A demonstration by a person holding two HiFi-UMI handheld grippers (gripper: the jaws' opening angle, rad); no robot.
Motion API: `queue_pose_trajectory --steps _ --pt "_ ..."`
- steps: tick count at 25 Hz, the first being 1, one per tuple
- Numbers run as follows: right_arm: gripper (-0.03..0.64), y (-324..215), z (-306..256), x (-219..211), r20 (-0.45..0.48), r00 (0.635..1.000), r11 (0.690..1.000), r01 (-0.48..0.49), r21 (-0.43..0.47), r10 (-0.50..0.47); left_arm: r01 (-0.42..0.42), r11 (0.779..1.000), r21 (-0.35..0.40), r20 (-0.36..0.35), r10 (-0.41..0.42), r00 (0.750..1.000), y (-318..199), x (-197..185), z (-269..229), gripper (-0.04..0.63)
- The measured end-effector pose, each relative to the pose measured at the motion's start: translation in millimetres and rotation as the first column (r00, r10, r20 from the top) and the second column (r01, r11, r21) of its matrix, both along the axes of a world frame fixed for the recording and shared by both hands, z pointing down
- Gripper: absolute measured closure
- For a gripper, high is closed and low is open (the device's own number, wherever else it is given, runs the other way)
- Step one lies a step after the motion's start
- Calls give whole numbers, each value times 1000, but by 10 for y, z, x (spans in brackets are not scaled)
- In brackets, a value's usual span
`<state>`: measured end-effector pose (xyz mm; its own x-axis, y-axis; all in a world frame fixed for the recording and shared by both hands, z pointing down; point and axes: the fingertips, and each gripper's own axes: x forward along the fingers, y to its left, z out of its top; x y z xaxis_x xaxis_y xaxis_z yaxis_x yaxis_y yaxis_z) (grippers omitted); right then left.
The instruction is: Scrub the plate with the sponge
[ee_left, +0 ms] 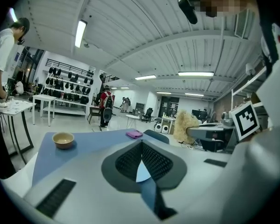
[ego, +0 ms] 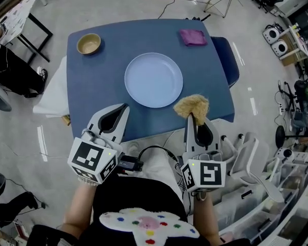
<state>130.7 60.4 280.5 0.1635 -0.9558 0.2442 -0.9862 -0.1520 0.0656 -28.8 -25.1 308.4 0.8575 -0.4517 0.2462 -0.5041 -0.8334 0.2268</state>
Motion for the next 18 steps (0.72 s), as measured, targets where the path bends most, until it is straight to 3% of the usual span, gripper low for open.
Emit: queue_pose_trajectory --steps 18 --pt "569 -542 162 165 11 991 990 133 -43 -133 117 985 -124 44 -113 993 -321 73 404 584"
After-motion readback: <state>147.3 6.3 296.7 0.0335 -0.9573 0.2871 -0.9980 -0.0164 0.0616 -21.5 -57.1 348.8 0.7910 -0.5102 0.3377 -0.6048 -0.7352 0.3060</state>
